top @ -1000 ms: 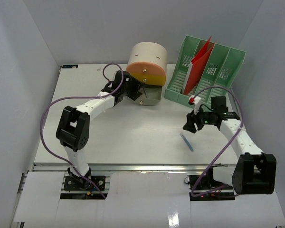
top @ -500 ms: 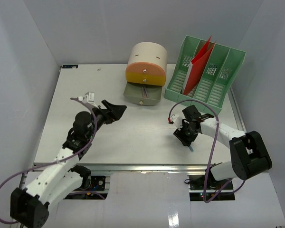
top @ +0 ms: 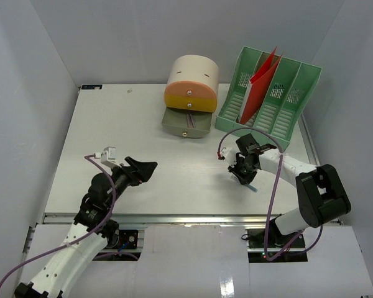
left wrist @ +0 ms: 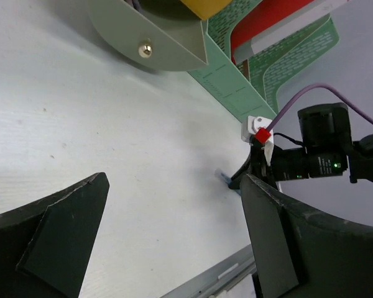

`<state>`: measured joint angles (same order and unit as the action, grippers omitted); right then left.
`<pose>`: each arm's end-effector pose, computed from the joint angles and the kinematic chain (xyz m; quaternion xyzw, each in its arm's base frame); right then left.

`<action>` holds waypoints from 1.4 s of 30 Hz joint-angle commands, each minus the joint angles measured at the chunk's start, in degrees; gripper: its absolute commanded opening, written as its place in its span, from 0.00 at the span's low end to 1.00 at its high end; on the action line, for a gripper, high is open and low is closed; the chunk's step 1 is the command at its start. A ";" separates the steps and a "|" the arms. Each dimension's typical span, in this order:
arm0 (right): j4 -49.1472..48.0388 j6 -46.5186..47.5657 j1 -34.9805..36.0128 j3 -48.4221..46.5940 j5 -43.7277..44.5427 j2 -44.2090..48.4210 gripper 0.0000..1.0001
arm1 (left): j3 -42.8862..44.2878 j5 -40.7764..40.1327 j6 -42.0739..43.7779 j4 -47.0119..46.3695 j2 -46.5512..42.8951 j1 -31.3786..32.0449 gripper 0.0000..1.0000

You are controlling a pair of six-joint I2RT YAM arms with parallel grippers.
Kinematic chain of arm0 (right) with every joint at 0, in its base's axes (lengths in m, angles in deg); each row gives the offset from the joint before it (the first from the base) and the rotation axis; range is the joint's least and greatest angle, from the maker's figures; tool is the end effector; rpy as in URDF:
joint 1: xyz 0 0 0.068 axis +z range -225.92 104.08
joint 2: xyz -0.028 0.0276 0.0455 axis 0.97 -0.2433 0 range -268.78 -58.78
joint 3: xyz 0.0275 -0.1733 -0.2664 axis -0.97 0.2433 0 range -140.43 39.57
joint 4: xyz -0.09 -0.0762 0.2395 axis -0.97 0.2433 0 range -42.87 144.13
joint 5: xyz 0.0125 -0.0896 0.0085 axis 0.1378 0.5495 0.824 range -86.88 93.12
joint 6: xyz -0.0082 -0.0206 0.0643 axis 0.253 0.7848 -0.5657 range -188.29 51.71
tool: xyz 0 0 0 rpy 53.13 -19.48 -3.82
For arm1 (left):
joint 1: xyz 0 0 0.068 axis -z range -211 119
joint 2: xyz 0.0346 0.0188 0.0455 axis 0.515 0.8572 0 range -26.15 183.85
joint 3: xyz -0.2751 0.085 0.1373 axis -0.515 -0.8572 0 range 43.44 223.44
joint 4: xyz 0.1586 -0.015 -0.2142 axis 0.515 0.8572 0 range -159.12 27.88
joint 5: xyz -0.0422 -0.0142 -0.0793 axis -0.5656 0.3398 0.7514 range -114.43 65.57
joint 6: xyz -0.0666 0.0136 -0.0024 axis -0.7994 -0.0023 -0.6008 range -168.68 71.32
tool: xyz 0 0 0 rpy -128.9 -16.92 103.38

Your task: Organize the desk

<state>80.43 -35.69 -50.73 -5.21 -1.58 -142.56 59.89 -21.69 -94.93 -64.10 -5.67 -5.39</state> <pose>0.2316 0.1137 0.1896 -0.4825 0.8613 0.0305 0.1561 0.0977 -0.0498 0.2445 -0.1209 0.7509 -0.3955 0.5148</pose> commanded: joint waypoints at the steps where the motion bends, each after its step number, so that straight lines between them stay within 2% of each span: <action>1: 3.07 9.92 2.93 -12.52 -5.45 -0.56 0.08 | -6.13 5.49 -7.55 -0.11 -2.40 -0.29 0.98; 4: 2.54 15.49 7.82 -22.94 -5.77 -2.15 0.08 | -11.57 8.17 -12.89 -3.68 -3.94 -0.35 0.98; 8: -3.60 18.46 12.62 -34.71 -3.89 -6.93 0.08 | -16.27 9.57 -17.56 -8.54 -4.04 -0.38 0.98; 12: -5.04 17.76 13.90 -51.28 -0.30 -19.55 0.12 | -16.27 10.45 -18.16 -8.79 -2.46 -0.29 0.98; 16: -7.23 16.61 14.10 -61.90 3.56 -29.62 0.19 | -15.70 11.58 -16.23 -6.92 -0.95 -0.37 0.98; 18: -8.92 16.58 14.10 -64.34 5.08 -33.31 0.24 | -14.72 11.56 -15.29 -5.14 -0.74 -0.29 0.98; 22: -11.94 17.41 14.10 -65.34 9.70 -36.10 0.43 | -13.81 11.14 -13.77 -2.38 -1.42 -0.38 0.98; 24: -12.20 17.32 14.10 -64.99 9.28 -35.97 0.49 | -13.72 11.05 -13.54 -2.09 -1.77 -0.38 0.98; 27: -10.94 15.75 14.10 -63.55 4.80 -33.42 0.51 | -13.70 10.97 -13.27 -1.77 -2.09 -0.36 0.98; 30: -6.64 16.43 14.10 -62.21 -7.47 -30.44 0.48 | -13.67 10.93 -12.99 -1.66 -2.12 -0.32 0.98; 32: -1.91 19.60 14.10 -61.42 -19.68 -29.21 0.44 | -13.47 10.88 -12.73 -1.43 -2.04 -0.38 0.98; 36: 10.95 29.19 14.35 -61.45 -33.58 -29.86 0.18 | -12.68 10.63 -12.29 -0.64 -1.93 -0.38 0.98; 38: 14.47 34.32 15.36 -61.56 -34.79 -32.87 0.09 | -12.34 10.53 -12.03 0.04 -2.19 -0.38 0.98; 42: 12.59 32.82 16.44 -61.31 -26.05 -37.49 0.08 | -12.19 10.13 -12.02 1.27 -3.22 -0.33 0.98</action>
<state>88.92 -6.14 -35.44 -66.72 -28.05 -175.21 45.44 -11.36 -107.89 -64.48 -7.65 -5.39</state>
